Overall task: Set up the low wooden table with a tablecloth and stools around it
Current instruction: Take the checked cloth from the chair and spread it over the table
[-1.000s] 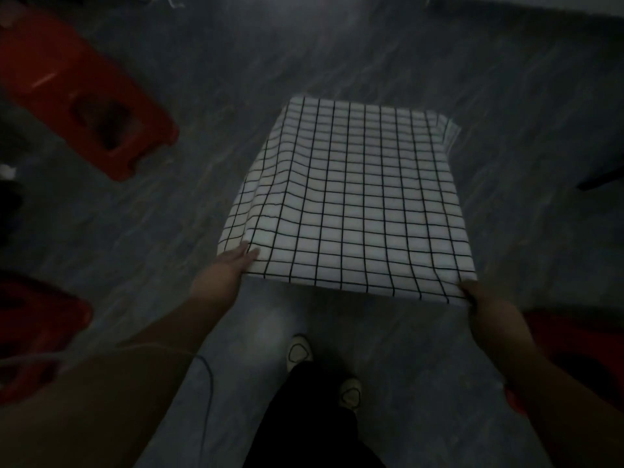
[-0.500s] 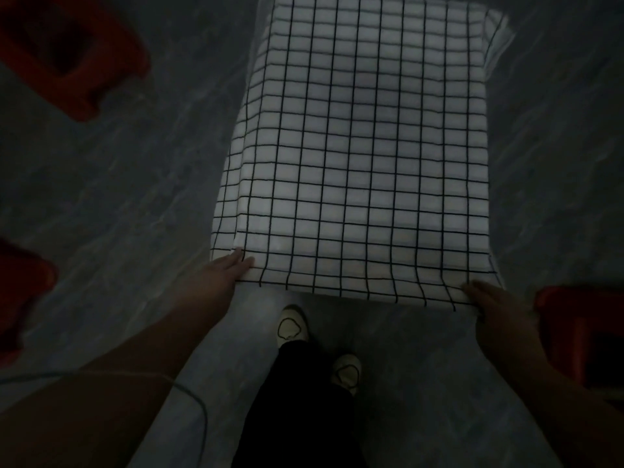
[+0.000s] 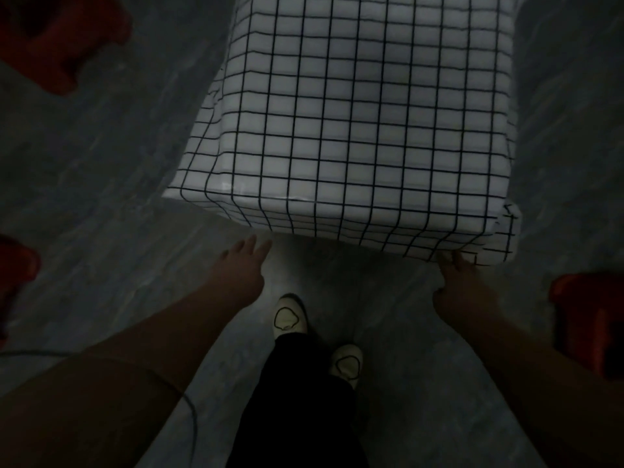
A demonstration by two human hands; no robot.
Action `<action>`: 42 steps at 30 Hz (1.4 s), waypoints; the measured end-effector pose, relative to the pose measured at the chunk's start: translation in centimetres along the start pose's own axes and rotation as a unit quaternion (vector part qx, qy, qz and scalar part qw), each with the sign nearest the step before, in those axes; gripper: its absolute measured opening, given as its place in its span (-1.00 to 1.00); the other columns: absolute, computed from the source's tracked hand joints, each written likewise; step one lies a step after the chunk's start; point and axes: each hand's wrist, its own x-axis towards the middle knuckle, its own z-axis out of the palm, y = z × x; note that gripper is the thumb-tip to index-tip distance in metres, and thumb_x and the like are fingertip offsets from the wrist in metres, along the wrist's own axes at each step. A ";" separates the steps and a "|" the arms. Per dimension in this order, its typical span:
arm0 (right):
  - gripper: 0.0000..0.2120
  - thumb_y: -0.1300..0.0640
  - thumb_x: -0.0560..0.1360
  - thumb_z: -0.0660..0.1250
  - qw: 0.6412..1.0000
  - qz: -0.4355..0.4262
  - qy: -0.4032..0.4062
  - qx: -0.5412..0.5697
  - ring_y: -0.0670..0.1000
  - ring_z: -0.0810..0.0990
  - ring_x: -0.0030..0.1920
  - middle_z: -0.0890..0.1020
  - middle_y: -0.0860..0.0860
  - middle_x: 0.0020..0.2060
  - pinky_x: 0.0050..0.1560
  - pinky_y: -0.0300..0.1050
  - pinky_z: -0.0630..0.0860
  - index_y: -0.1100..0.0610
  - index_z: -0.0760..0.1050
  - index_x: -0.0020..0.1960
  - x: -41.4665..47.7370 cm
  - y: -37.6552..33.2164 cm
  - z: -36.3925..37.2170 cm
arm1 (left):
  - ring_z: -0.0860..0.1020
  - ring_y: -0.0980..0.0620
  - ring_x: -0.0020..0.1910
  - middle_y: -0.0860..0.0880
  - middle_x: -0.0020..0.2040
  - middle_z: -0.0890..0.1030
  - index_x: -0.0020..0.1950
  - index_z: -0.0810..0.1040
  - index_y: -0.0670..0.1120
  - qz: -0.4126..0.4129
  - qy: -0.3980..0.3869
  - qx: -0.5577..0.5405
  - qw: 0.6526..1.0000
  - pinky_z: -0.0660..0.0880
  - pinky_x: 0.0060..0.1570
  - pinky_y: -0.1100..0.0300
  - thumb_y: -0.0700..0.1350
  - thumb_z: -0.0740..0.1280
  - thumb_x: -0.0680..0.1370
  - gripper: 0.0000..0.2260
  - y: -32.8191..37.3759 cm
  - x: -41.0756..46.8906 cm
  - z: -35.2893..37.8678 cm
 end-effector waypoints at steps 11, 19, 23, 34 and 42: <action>-0.35 0.18 0.58 0.22 0.994 0.049 -0.015 0.100 0.19 0.12 0.53 0.15 0.16 0.57 0.50 0.16 0.17 0.07 0.08 0.61 -7.2 -4.0 -6.6 | 0.17 -0.10 0.54 -0.14 0.59 0.15 0.62 0.07 -0.09 0.075 0.024 -0.072 0.994 0.22 0.47 -0.04 -0.15 0.18 0.61 -0.42 5.1 -6.3 -7.8; -0.38 0.20 0.60 0.17 0.986 0.068 0.026 0.151 0.13 0.11 0.55 0.14 0.14 0.57 0.52 0.08 0.14 0.07 0.05 0.62 -13.3 -5.1 -12.7 | 0.27 -0.13 0.48 -0.13 0.54 0.27 0.61 0.12 -0.06 0.159 0.035 -0.041 0.986 0.35 0.38 -0.09 -0.09 0.25 0.59 -0.40 10.8 -9.9 -14.6; -0.40 0.23 0.59 0.17 0.981 0.064 0.064 0.173 0.14 0.19 0.52 0.21 0.18 0.55 0.50 0.01 0.17 0.16 0.10 0.60 -14.9 -4.6 -14.0 | 0.21 -0.12 0.52 -0.11 0.57 0.22 0.61 0.10 -0.03 0.179 0.035 -0.023 0.983 0.24 0.46 -0.12 -0.03 0.17 0.63 -0.45 14.4 -9.7 -16.0; -0.40 0.24 0.52 0.25 0.948 0.096 0.094 0.289 0.19 0.24 0.48 0.28 0.19 0.50 0.47 0.12 0.23 0.19 0.23 0.55 -13.0 2.8 -12.9 | 0.06 -0.14 0.58 -0.13 0.61 0.10 0.61 0.05 -0.02 0.263 0.029 0.050 0.963 0.06 0.52 -0.09 -0.07 0.20 0.63 -0.43 26.5 -4.8 -14.9; -0.46 0.24 0.55 0.22 0.940 0.072 0.098 0.319 0.16 0.37 0.39 0.40 0.18 0.42 0.44 0.10 0.26 0.22 0.26 0.53 -7.9 8.8 -10.9 | 0.01 -0.17 0.59 -0.15 0.61 0.09 0.59 0.10 -0.03 0.266 0.048 0.069 0.960 0.08 0.53 -0.11 -0.05 0.24 0.60 -0.41 33.0 -0.4 -13.3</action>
